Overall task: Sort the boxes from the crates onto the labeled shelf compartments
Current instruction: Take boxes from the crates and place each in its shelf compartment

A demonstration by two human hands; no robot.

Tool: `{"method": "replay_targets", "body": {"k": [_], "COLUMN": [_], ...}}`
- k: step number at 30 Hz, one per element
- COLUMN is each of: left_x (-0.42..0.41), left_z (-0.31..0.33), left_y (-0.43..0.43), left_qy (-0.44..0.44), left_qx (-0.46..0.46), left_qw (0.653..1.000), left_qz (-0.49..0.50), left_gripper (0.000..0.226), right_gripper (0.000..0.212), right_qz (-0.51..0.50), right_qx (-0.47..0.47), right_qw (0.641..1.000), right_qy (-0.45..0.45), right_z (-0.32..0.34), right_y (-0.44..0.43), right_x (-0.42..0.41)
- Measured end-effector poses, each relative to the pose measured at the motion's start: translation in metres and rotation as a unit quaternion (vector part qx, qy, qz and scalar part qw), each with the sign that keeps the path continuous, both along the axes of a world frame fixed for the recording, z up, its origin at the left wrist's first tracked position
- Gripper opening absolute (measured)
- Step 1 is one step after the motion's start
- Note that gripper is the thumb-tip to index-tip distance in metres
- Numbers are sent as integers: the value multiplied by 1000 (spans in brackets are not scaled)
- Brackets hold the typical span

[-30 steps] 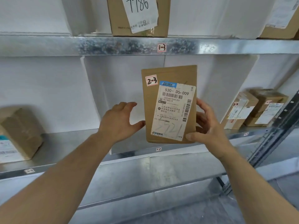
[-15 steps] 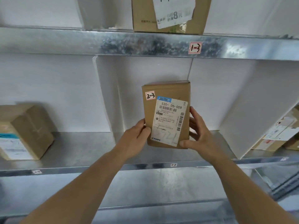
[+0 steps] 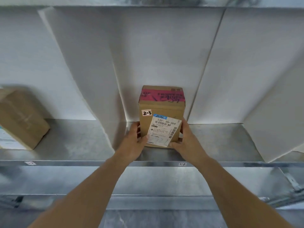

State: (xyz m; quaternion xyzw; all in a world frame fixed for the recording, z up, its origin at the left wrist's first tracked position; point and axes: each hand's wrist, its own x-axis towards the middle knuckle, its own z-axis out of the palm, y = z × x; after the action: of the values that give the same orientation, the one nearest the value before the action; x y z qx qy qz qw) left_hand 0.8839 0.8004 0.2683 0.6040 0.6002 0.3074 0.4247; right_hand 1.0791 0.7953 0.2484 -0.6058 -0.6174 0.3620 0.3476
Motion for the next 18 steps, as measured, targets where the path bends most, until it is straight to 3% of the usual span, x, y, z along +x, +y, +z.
{"method": "replay_targets", "body": {"k": [7, 11, 14, 18], "left_x": [2, 3, 2, 0], "left_z": [-6, -2, 2, 7], "left_y": [-5, -25, -52, -102], "left_qy": [19, 72, 105, 211], "left_qx": [8, 25, 19, 91], "left_qw": [1000, 997, 993, 966], "left_qz": [20, 30, 47, 115], "left_gripper": [54, 67, 72, 58], "right_gripper": [106, 103, 87, 61], "right_qz": [8, 11, -4, 11], "right_qx": [-15, -23, 22, 68], "right_qw": [999, 990, 979, 965], "right_qy": [-45, -140, -201, -254], "right_z": [-4, 12, 26, 35], "right_y": [2, -12, -37, -81], "right_x": [3, 8, 13, 2]}}
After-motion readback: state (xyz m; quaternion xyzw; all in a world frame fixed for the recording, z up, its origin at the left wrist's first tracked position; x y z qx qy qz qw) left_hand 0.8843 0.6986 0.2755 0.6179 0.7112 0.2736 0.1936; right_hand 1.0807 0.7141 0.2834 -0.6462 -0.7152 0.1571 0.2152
